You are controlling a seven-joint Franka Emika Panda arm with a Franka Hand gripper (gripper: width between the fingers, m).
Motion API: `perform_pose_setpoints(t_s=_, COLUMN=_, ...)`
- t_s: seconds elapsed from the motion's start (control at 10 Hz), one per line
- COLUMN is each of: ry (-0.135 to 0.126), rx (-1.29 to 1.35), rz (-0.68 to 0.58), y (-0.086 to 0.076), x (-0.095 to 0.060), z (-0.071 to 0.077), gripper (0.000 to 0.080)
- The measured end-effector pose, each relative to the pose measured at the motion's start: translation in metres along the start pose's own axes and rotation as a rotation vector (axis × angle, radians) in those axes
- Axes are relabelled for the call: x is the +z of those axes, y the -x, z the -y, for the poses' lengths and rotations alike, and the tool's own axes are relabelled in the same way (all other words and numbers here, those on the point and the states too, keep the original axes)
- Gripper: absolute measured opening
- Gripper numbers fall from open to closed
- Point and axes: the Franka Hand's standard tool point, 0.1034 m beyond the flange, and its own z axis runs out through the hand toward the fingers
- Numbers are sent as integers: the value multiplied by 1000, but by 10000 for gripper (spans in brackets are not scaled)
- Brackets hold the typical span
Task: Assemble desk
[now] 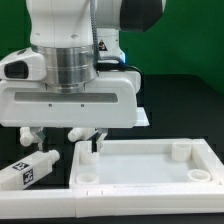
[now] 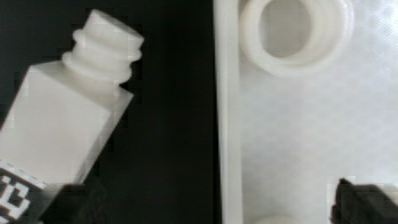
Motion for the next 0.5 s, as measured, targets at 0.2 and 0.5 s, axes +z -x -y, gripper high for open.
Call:
perform_pose_setpoints(t_s=0.2, ry=-18, rx=59, rz=43, y=21, x=-11, z=2, gripper=648)
perform_pose_setpoints(t_s=0.5, ry=-47, rx=122, rz=84, y=51, x=-28, z=6, gripper=649)
